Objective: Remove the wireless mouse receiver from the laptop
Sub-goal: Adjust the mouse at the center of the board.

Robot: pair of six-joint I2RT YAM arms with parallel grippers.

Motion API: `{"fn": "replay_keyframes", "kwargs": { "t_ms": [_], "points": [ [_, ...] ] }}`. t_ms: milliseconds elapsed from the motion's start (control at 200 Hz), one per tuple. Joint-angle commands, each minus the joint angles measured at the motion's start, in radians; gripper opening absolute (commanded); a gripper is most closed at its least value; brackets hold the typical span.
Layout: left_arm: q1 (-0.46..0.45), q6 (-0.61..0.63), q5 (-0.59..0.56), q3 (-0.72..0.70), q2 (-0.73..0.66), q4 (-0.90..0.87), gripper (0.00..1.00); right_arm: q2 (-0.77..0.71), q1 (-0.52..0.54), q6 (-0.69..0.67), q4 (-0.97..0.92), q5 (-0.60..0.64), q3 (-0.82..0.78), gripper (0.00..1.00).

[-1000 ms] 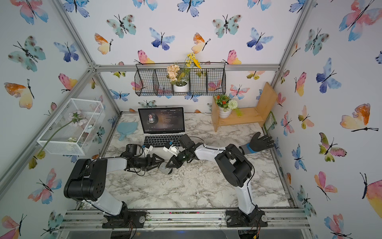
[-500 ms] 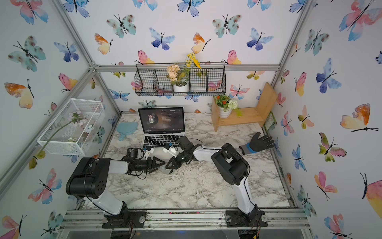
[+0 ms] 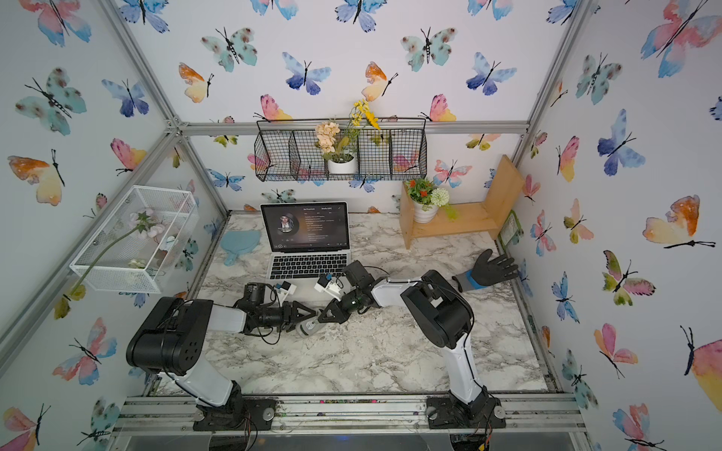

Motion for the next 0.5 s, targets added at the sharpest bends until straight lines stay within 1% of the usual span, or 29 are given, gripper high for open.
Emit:
{"fn": "replay_keyframes", "kwargs": {
  "t_ms": [0,70,295,415,496],
  "points": [
    [-0.006,-0.008,-0.002,-0.01,-0.006,-0.013,0.6,0.018,-0.004,-0.021,-0.046,0.051,-0.019,0.02],
    [-0.007,-0.009,0.002,-0.004,-0.002,-0.007,0.56,0.018,-0.004,-0.025,-0.051,0.041,-0.013,0.02],
    [-0.006,0.018,0.018,0.082,0.041,-0.041,0.54,-0.03,-0.004,-0.042,-0.069,0.001,-0.019,0.02],
    [-0.003,0.07,-0.016,0.131,0.009,-0.138,0.6,-0.064,-0.004,-0.044,-0.075,-0.042,-0.026,0.02],
    [0.007,0.084,-0.017,0.142,-0.009,-0.169,0.6,-0.087,-0.005,-0.039,-0.071,-0.059,-0.03,0.02]
  ]
}}
